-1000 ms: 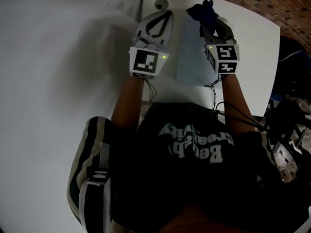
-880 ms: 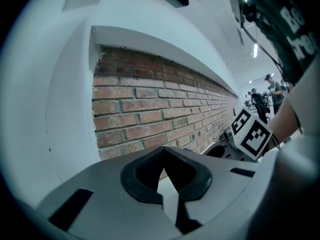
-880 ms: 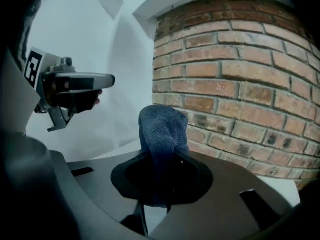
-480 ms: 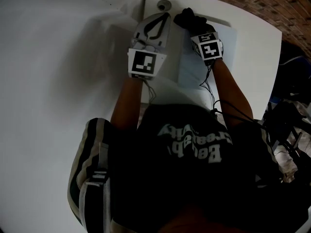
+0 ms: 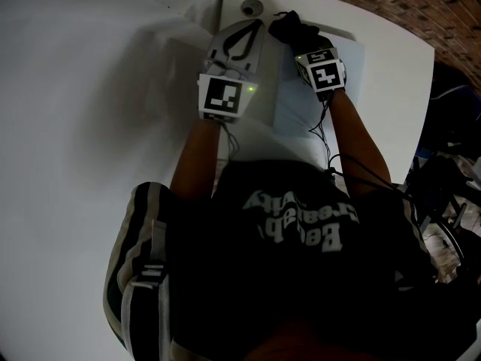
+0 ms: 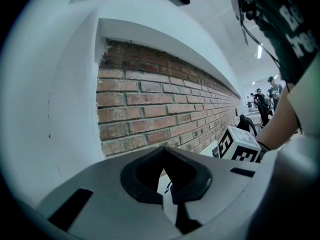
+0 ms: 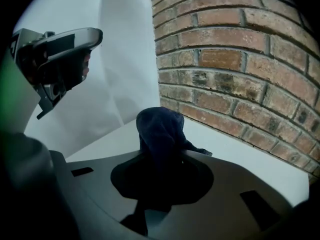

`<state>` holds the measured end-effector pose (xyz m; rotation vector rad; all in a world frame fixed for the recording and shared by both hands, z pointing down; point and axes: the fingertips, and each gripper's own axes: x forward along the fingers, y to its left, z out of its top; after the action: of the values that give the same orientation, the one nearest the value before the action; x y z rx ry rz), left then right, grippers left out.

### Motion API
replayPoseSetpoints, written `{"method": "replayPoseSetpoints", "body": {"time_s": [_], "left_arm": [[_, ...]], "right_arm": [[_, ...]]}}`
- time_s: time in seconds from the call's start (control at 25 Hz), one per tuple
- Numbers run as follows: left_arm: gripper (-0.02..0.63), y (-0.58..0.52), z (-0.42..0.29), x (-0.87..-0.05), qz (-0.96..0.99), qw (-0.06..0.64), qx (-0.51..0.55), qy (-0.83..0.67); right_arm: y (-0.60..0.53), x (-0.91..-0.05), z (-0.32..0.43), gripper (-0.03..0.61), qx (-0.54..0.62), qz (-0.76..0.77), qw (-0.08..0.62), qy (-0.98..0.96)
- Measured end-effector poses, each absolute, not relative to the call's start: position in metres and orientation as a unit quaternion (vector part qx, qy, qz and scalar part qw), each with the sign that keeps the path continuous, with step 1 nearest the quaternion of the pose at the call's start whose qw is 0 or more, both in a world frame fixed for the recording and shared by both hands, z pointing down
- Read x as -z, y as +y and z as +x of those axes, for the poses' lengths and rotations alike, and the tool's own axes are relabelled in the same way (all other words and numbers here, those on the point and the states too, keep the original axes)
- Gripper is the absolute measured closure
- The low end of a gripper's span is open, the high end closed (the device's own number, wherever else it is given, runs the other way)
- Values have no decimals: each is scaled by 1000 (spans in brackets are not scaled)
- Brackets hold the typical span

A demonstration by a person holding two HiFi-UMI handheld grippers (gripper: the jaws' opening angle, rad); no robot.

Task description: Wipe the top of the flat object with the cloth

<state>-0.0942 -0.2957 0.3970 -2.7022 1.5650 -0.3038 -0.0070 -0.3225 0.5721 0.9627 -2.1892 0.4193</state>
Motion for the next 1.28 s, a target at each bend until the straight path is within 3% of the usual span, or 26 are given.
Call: {"method": "replayPoseSetpoints", "body": {"time_s": [0.96, 1.28], "left_arm": [[617, -281, -40, -375, -864, 9, 103, 492], [617, -271, -31, -373, -862, 12, 101, 496]], "right_arm": [[-338, -559, 172, 514, -146, 453, 407, -780], [-340, -561, 184, 514, -134, 462, 415, -772]]}}
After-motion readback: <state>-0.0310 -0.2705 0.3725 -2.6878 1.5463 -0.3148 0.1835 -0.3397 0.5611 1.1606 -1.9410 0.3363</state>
